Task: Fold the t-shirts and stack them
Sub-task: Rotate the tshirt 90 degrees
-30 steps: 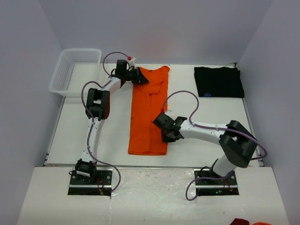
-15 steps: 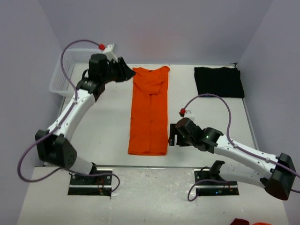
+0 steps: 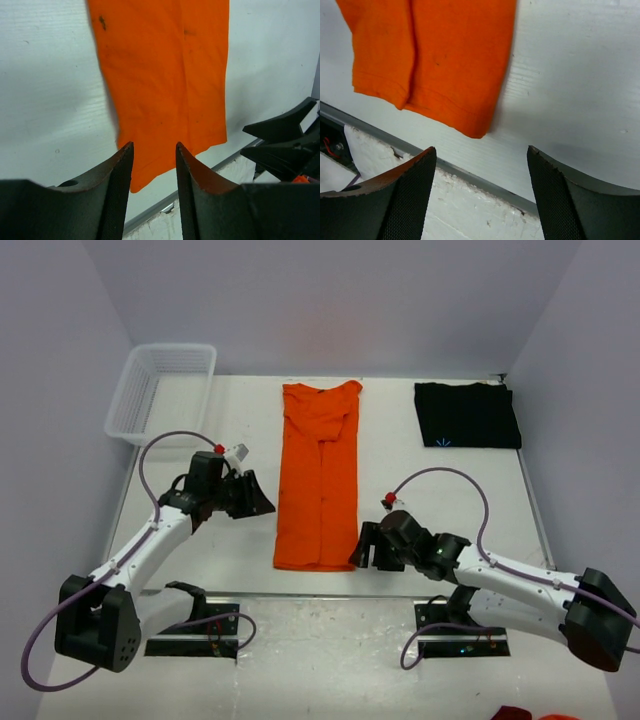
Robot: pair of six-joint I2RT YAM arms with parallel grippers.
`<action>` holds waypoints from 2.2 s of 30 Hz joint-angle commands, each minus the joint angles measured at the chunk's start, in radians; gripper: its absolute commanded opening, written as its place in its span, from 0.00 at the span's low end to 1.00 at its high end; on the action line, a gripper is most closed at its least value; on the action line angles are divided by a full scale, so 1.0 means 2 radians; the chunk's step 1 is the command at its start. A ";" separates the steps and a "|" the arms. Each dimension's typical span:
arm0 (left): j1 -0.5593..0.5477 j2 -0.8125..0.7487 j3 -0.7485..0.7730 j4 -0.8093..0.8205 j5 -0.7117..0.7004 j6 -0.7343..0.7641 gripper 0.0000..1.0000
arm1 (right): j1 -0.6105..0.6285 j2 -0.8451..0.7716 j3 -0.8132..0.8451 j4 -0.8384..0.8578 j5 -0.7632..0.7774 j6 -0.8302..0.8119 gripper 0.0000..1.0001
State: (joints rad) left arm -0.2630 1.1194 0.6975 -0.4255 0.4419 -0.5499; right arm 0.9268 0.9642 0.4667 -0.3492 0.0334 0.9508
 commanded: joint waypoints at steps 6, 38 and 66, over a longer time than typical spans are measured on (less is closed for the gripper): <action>0.001 -0.010 -0.056 0.049 0.050 -0.010 0.41 | -0.003 0.029 -0.064 0.111 -0.021 0.082 0.70; -0.002 -0.005 -0.084 0.023 0.060 -0.017 0.45 | -0.003 0.136 -0.077 0.158 0.013 0.137 0.10; -0.071 0.022 -0.175 0.076 0.054 -0.082 0.51 | -0.002 0.110 -0.077 0.133 0.024 0.130 0.00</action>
State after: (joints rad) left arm -0.3901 1.1561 0.3565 -0.2779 0.5762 -0.6979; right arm 0.9207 1.1912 0.3359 -0.0032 0.0284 1.2224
